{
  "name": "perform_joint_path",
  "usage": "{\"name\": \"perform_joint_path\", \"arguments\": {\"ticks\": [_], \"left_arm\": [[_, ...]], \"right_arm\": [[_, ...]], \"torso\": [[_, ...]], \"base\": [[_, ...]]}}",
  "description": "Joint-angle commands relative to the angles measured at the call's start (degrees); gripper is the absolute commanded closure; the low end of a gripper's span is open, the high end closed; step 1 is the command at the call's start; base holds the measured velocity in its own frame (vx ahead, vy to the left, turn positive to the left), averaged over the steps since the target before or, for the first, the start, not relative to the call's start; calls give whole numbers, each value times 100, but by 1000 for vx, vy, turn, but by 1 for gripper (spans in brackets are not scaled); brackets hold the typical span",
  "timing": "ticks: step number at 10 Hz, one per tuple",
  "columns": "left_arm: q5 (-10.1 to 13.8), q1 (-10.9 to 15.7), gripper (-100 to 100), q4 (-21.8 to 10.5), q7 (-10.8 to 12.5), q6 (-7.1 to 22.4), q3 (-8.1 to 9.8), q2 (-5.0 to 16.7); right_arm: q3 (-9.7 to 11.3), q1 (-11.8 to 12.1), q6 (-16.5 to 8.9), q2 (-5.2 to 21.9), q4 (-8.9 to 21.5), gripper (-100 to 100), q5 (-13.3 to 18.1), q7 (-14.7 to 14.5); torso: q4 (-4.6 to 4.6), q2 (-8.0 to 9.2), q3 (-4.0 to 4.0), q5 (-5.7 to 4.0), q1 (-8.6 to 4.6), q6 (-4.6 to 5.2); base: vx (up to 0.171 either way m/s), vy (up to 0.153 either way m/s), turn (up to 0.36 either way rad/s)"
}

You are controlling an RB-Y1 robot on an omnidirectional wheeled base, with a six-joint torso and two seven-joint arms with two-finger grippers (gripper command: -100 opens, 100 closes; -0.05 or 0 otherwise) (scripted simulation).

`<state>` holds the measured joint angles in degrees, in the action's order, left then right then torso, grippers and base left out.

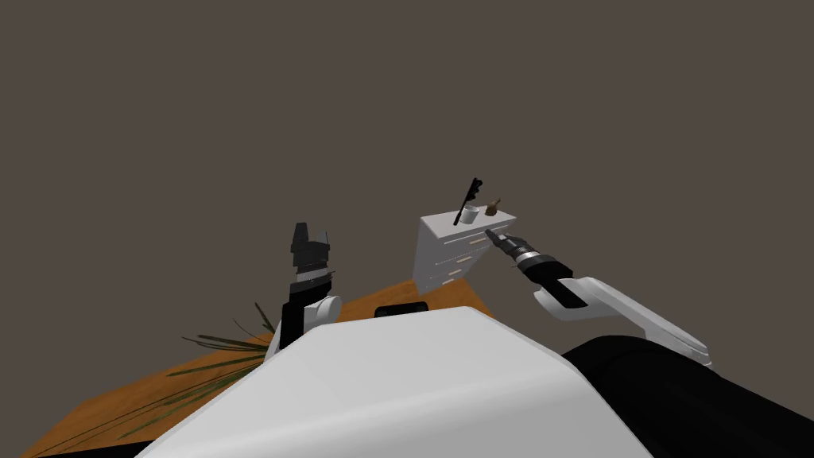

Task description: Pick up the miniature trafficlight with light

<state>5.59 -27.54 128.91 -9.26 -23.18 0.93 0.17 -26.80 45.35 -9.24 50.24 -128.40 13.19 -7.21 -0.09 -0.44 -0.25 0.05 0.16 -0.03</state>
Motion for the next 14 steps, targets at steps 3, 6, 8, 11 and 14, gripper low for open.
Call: {"name": "perform_joint_path", "arguments": {"ticks": [3, 6, 8, 11, 14], "left_arm": [[0, 0, 0, 0, 0, 0, 0, 0], [0, 0, 0, 0, 0, 0, 0, 0], [0, 0, 0, 0, 0, 0, 0, 0], [0, 0, 0, 0, 0, 0, 0, 0], [0, 1, 0, 0, 0, 0, 0, 0]], "right_arm": [[-272, 67, -347, 613, -46, -100, 0, 149], [-443, 98, -576, 1035, -83, -100, -1, 248], [-533, 116, -696, 1273, -105, -100, 0, 298], [-647, 141, -844, 1591, -135, -100, 3, 357], [-710, 190, -536, 1561, 151, -100, -278, 125]], "torso": [[1, 5, 2, -2, -7, 0], [0, 4, 2, -3, -7, 1], [2, 12, 6, -2, -6, 2], [5, 22, 12, -3, -8, 2], [10, 43, 25, -6, -14, 6]], "base": [[103, 28, 116], [99, 27, 99], [68, 19, 71], [58, 13, 65], [9, 19, 34]]}}
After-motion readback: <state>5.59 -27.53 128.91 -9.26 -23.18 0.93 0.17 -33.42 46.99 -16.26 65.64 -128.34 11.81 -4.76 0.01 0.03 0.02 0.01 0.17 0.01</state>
